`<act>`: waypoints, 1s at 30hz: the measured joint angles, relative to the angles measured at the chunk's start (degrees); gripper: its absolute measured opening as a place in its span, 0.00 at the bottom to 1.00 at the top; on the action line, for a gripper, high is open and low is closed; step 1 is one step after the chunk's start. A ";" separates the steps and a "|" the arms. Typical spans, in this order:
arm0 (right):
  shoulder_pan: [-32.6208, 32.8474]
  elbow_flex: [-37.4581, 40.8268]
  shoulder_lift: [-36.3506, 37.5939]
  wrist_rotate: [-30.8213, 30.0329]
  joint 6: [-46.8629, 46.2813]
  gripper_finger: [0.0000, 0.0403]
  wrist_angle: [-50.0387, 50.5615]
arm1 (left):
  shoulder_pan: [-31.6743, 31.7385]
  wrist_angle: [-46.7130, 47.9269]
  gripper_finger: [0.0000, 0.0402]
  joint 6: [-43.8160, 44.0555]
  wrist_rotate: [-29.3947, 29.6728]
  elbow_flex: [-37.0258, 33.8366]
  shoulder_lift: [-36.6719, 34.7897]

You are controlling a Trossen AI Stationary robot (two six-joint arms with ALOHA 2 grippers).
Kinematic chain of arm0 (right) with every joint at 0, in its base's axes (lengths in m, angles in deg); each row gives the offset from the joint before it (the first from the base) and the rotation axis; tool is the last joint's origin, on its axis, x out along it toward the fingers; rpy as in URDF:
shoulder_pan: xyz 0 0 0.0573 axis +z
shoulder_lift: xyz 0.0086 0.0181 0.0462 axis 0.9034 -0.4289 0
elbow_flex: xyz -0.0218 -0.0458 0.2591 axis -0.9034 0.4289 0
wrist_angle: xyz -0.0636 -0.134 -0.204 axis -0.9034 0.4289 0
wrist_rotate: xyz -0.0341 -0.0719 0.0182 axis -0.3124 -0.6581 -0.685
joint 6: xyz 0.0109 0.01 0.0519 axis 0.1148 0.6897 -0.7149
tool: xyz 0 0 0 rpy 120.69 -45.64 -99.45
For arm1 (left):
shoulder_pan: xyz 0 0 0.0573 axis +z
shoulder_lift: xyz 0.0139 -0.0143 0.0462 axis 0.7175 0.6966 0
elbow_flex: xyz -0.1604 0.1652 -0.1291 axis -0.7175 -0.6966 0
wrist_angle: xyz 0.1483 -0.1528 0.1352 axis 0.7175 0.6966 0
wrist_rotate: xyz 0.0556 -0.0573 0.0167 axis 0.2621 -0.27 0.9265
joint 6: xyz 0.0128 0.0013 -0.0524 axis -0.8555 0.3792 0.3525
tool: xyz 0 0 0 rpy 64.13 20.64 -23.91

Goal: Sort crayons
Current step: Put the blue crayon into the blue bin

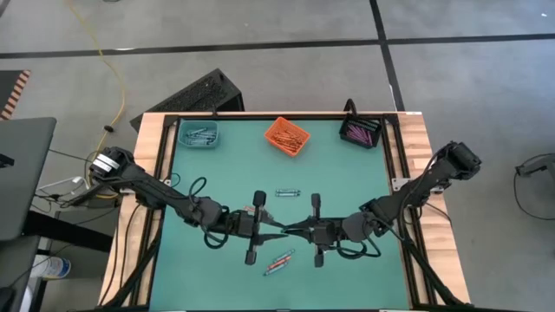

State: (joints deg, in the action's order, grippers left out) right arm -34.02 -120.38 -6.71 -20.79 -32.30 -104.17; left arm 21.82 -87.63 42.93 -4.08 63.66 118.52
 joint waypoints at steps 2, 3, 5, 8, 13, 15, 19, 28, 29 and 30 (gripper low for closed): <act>0.01 0.00 0.00 0.12 0.00 0.00 -0.01 | 0.02 0.30 0.15 -0.14 0.15 0.00 0.00; 0.04 0.00 0.00 0.18 0.00 0.00 -0.02 | 0.02 0.33 0.13 -0.47 0.27 0.00 0.00; 0.17 0.00 0.00 0.22 -0.18 0.00 -0.03 | 0.02 0.37 0.08 -1.37 0.28 0.00 0.00; 0.18 0.00 0.00 0.28 -0.28 0.00 0.01 | -0.05 0.49 0.03 -2.65 0.30 0.00 0.00; 0.17 0.00 -0.01 0.53 -0.21 0.00 0.25 | -0.13 1.32 0.02 -4.00 0.37 0.02 0.00; 0.17 0.00 -0.02 0.55 -0.18 0.02 0.23 | -0.13 1.34 0.02 -4.45 0.36 0.02 0.00; 0.04 0.00 -0.02 0.53 -0.67 0.07 0.28 | -0.60 1.48 0.02 -5.78 0.37 0.02 0.00; -0.26 0.00 -0.02 -0.99 -4.05 0.22 4.38 | -1.05 7.06 0.02 -7.73 1.71 0.04 0.00; -0.27 0.00 -0.02 -1.88 -4.72 0.23 5.43 | -1.05 8.13 0.02 -8.43 2.11 0.03 -0.09; -0.31 0.00 0.00 -2.72 -5.34 0.25 6.61 | -1.09 9.40 0.02 -9.40 2.93 0.02 -0.20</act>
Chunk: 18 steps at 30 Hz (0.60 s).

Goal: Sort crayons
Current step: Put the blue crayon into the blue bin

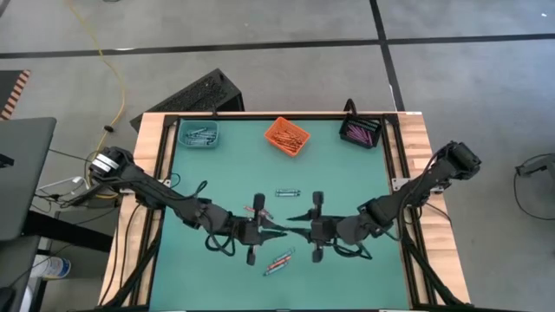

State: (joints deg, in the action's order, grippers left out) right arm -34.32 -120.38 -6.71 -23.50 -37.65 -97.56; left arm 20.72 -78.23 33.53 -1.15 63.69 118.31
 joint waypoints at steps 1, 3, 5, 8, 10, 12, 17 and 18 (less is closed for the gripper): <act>-0.02 0.00 0.00 -1.11 -0.70 0.26 1.23 | 0.00 1.16 0.02 -0.87 0.68 0.00 -0.12; -0.07 0.00 0.02 -4.07 -2.33 0.29 4.47 | 0.04 3.32 0.02 -2.69 2.37 0.00 -0.47; -0.13 0.00 0.04 -7.09 -4.42 0.31 8.01 | 0.47 7.41 0.02 -4.73 4.41 0.04 -1.25; -0.13 0.00 0.04 -10.04 -8.29 0.35 13.74 | 1.73 14.18 0.02 -6.11 6.98 0.61 -2.46; -0.11 0.00 0.07 -10.81 -12.02 0.36 17.48 | 2.89 18.27 0.02 -7.40 9.47 0.61 -3.45; -0.13 0.00 0.07 -10.87 -16.28 0.37 21.58 | 4.28 24.32 0.02 -8.39 12.16 0.61 -5.02; 0.11 0.00 0.07 -8.88 -30.86 0.37 32.55 | 11.18 42.46 0.02 -10.19 16.94 0.66 -8.88; 0.17 0.00 0.07 -7.20 -33.67 0.37 34.67 | 13.03 45.99 0.02 -10.74 16.98 0.68 -9.67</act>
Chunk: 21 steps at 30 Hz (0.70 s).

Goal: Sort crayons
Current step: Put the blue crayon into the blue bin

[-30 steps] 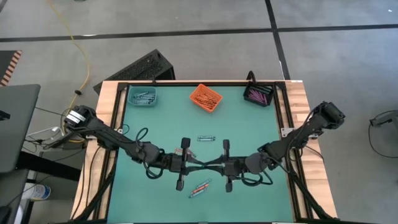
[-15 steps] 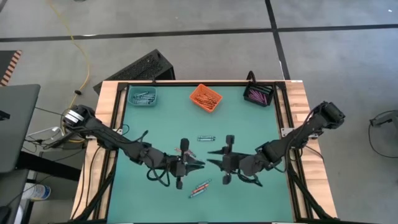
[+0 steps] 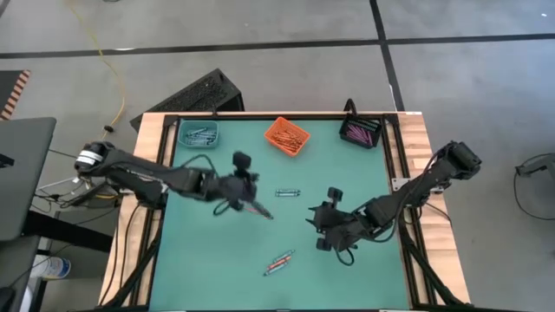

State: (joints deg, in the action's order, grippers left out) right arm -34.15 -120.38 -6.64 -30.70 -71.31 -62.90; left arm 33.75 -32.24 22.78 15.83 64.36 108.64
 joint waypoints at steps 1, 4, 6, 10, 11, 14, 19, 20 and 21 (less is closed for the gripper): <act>0.20 0.10 0.00 1.90 -2.66 0.36 1.22 | 1.96 4.02 0.02 -0.57 -0.19 -0.02 -0.83; 1.45 2.47 0.01 6.79 -7.30 0.35 -0.16 | 9.57 12.07 0.02 -2.70 -2.74 -0.06 -3.33; 2.74 4.20 0.00 8.34 -9.37 0.35 -1.45 | 16.11 16.03 0.02 -4.42 -6.69 -0.07 -4.98; 5.35 8.00 -0.01 8.50 -13.71 0.34 -5.98 | 30.04 19.48 0.01 -8.12 -19.02 -0.07 -7.30; 6.05 8.84 -0.04 8.49 -14.57 0.34 -6.68 | 33.47 19.65 0.01 -9.22 -22.07 -0.07 -7.60; 7.72 11.26 -0.02 8.50 -17.33 0.34 -11.27 | 42.98 21.09 0.01 -12.83 -27.16 -0.07 -7.74; 9.81 13.37 0.00 8.26 -21.68 0.34 -13.66 | 55.33 23.49 0.01 -17.24 -32.67 -0.07 -6.47; 9.89 13.73 0.00 7.97 -22.64 0.34 -13.91 | 57.12 23.54 0.01 -17.65 -33.89 -0.07 -6.08; 10.02 13.97 0.00 7.52 -23.43 0.34 -13.88 | 58.80 23.52 0.02 -18.04 -34.97 -0.07 -5.65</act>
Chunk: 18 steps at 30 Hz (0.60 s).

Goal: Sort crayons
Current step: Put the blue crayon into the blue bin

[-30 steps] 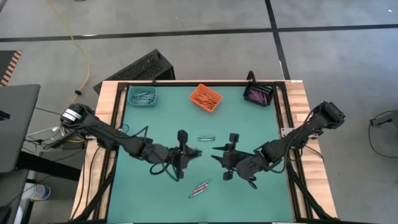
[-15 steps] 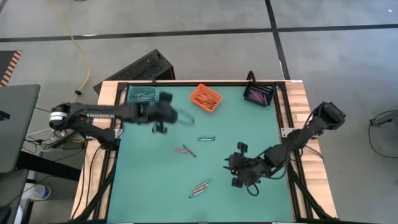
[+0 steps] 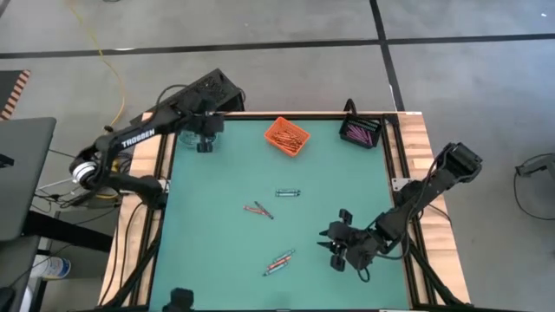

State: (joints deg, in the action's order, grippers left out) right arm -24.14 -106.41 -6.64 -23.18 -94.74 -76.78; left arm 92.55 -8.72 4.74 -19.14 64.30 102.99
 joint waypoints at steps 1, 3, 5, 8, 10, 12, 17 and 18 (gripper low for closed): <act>0.12 0.07 -0.04 -0.50 -0.66 0.34 0.27 | 1.39 0.08 0.02 -0.29 -0.68 0.00 0.47; 0.27 0.04 -0.04 -0.97 -1.73 0.34 -0.23 | 3.80 0.19 0.02 -0.81 -0.94 0.00 1.78; 0.27 0.02 -0.04 -1.57 -2.53 0.34 -0.44 | 5.34 0.09 0.02 -0.91 -0.62 0.00 3.47; 0.29 0.02 -0.04 -1.92 -2.52 0.34 -1.92 | 4.89 -1.37 0.03 0.25 3.23 0.00 5.97; 0.29 0.02 -0.04 -1.94 -2.50 0.34 -2.53 | 4.16 -1.98 0.03 0.92 6.77 0.00 7.90; 0.29 0.02 -0.04 -1.99 -2.30 0.34 -3.29 | 3.76 -2.17 0.03 1.20 9.41 0.00 9.74; 0.55 0.02 -0.04 -1.97 -2.30 0.34 -3.32 | 3.56 -1.92 0.04 2.25 11.10 0.00 13.55; 0.76 0.02 -0.04 -1.98 -2.28 0.34 -3.32 | 3.55 -2.03 0.05 2.36 11.41 0.00 14.07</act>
State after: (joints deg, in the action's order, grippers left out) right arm -23.38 -106.39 -6.69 -25.17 -97.02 -80.10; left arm 96.10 -10.75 7.10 -7.72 64.30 117.06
